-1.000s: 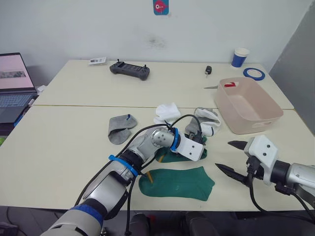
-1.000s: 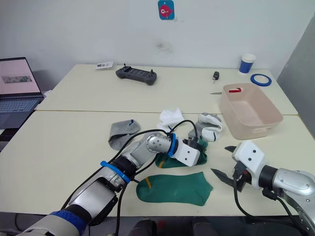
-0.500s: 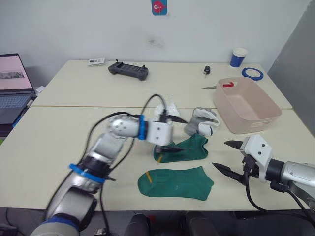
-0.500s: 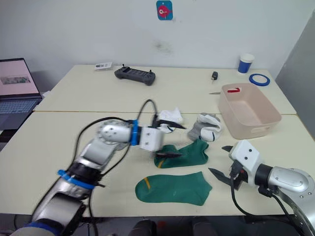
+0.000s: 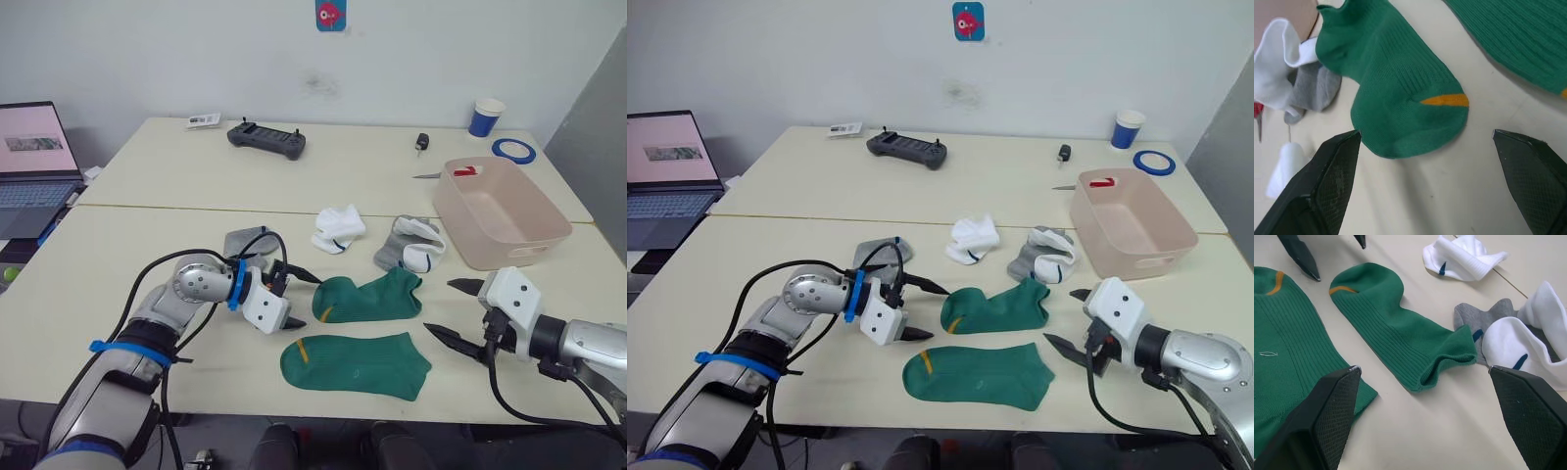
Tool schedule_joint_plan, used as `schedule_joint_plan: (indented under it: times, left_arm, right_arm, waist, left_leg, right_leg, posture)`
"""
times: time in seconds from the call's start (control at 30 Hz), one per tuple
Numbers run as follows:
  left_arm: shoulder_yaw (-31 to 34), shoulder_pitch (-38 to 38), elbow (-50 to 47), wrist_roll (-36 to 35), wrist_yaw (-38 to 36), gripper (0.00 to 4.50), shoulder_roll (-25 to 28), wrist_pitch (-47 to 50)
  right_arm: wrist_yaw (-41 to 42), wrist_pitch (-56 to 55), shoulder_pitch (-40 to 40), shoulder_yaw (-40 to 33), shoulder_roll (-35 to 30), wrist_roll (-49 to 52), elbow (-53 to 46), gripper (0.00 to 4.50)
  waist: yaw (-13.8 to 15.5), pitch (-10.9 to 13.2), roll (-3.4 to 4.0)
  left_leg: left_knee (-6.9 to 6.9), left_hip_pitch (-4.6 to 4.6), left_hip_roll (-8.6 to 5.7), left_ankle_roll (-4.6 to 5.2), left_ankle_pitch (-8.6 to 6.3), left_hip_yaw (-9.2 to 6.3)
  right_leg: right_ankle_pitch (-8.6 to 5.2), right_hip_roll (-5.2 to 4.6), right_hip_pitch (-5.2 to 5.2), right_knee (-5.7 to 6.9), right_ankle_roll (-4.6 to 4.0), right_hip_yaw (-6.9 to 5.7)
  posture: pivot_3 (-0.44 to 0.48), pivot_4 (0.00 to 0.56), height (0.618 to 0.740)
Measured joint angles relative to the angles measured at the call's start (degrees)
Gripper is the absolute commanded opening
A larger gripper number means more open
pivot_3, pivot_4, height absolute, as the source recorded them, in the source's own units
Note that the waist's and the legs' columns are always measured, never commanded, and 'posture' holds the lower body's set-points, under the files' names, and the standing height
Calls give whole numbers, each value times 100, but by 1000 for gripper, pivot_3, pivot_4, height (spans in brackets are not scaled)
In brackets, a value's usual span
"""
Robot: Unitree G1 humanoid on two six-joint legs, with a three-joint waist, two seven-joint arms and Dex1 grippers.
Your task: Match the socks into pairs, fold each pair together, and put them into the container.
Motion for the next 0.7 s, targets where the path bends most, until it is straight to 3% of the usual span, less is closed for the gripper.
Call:
schedule_joint_plan:
  times: [0.17, 0.5, 0.63, 0.7]
  left_arm:
    - [-204, -325, 596, 406, 391, 3357, -251, -516]
    - [-472, -242, 1019, 481, 730, 119, -315, -1019]
    - [-418, -30, 1015, 113, 818, 55, -82, -1128]
    - [-360, 57, 1013, -62, 839, 55, -57, -1057]
  right_arm:
    - [-27, 75, 0, 0, 2, 2, -15, 4500]
    - [-291, 75, -210, 150, 142, -158, -11, 4500]
    - [-241, -465, -221, 580, 107, -632, 77, 4500]
    - [-70, -1428, -223, 1016, -397, -1420, 475, 4500]
  waist:
    - [16, -5, 7]
    - [8, -6, 7]
    - [-48, -6, 8]
    - [-70, -6, 8]
  left_leg:
    - [1, 3, -3, 0, 0, 1]
    - [0, 2, -1, 0, 0, 0]
    - [-5, 1, 5, 0, 0, 0]
    - [-3, 3, 2, 0, 0, 5]
  right_leg:
    - [0, -3, 6, -1, 1, 0]
    - [1, -1, 3, -2, 1, 0]
    - [0, 3, -3, -2, 1, -1]
    - [0, 0, -3, -2, 1, 4]
  posture:
    - [0, 150, 740]
    - [0, 150, 740]
    - [0, 150, 740]
    - [0, 150, 740]
